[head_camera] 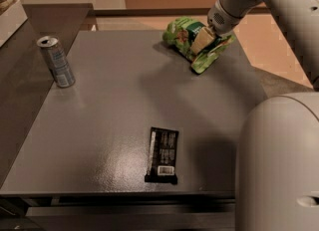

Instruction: Move green rice chip bag near rxbar chocolate

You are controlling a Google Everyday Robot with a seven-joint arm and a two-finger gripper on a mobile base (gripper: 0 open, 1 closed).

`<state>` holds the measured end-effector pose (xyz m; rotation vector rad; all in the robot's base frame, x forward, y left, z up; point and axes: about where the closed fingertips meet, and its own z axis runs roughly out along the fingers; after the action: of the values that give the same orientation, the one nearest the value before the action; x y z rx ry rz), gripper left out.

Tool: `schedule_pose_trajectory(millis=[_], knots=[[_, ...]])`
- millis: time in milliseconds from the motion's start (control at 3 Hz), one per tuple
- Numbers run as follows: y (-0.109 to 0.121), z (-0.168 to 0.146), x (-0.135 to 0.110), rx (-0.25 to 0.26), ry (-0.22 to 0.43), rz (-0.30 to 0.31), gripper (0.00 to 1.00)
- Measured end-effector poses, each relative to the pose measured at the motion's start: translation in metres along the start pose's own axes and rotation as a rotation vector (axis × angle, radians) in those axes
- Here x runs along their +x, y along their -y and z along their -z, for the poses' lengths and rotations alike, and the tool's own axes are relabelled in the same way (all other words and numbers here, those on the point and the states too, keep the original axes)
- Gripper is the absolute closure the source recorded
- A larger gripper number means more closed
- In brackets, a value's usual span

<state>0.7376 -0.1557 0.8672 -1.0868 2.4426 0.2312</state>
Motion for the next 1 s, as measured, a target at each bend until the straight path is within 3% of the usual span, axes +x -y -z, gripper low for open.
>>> schedule_pose_trajectory(millis=[333, 1000], knots=[[-0.013, 0.018, -0.005, 0.02, 0.022, 0.068, 1.0], [-0.07, 0.062, 0.002, -0.003, 0.079, 0.292, 1.0]])
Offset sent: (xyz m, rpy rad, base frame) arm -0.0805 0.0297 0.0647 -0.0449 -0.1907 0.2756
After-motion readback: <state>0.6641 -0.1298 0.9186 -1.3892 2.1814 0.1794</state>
